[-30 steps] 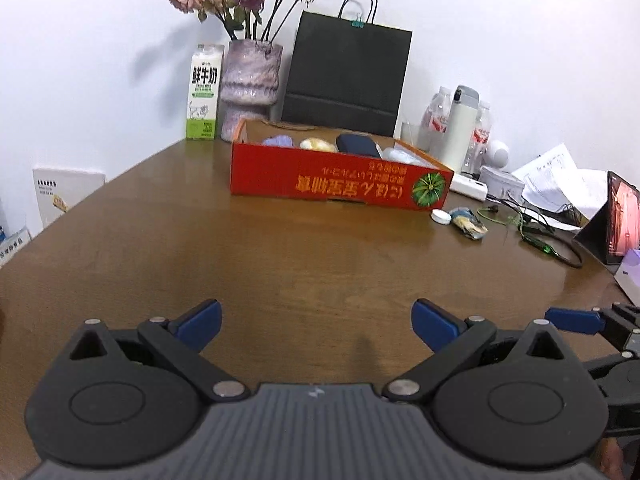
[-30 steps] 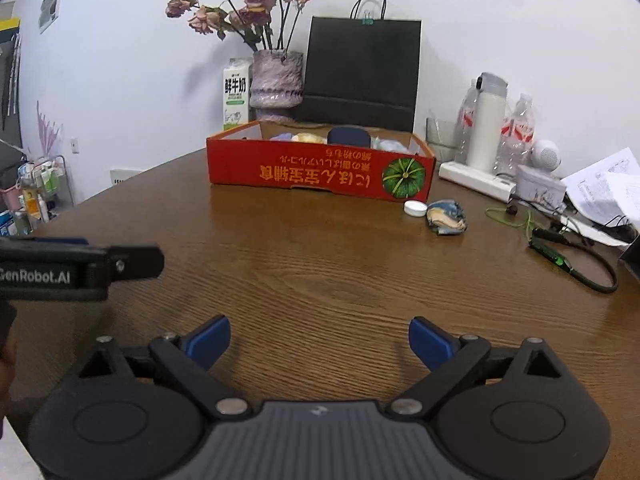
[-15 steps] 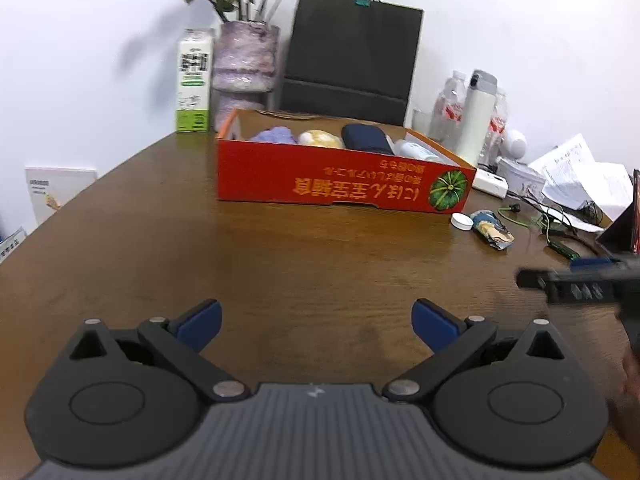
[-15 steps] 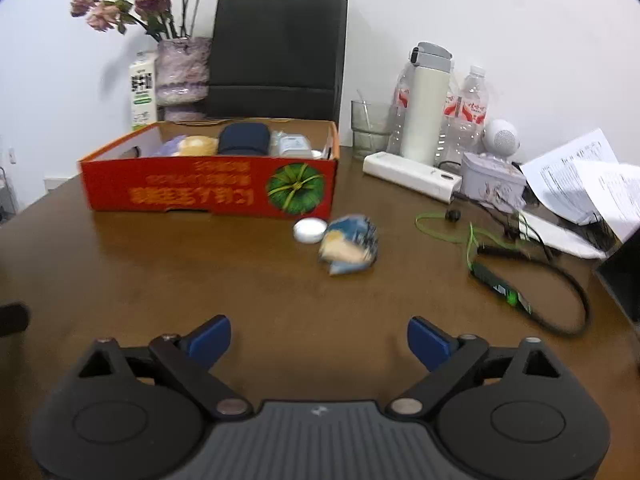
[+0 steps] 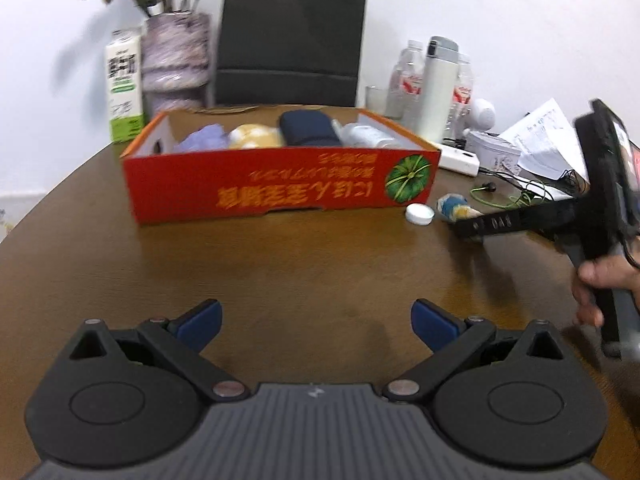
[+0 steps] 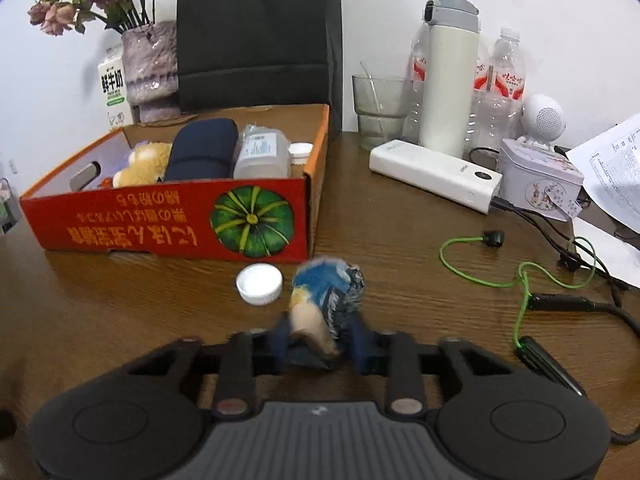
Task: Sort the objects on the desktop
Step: 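Grasp the blue-and-white wrapped item with the right gripper, then grasp the small white cap with the left gripper while the right gripper holds the wrapped item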
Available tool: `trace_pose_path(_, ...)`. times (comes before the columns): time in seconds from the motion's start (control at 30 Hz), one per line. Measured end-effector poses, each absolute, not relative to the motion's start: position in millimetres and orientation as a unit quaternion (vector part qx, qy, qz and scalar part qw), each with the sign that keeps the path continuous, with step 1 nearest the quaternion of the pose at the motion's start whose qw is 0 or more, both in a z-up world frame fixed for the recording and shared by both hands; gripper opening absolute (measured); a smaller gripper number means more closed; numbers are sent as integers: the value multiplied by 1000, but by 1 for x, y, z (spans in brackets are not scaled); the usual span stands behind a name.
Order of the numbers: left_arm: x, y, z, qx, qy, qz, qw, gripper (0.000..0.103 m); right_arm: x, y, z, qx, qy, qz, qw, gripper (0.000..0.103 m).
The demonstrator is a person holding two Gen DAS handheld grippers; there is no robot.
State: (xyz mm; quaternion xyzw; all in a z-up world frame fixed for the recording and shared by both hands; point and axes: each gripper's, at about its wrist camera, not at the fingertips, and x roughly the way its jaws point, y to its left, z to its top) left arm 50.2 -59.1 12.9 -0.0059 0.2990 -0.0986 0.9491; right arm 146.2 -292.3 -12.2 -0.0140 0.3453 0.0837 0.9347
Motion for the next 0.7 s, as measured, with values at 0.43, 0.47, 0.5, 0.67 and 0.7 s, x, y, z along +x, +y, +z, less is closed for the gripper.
trace_pose_path(0.43,140,-159,14,72,271,-201,938,82,115,-344,7,73,273,41,958,13)
trace_pose_path(0.47,151,-168,13,82,271,-196,939,80,115,-348,8,80,271,36,959,13)
trace_pose_path(0.5,160,-176,11,88,274,-186,940,76,115,-351,8,90,269,34,958,13)
trace_pose_path(0.67,200,-189,-2,56,319,-195,926,52,110,-358,12,110,257,30,960,13)
trace_pose_path(0.7,203,-193,-4,68,329,-188,923,43,110,-359,13,112,257,34,959,13)
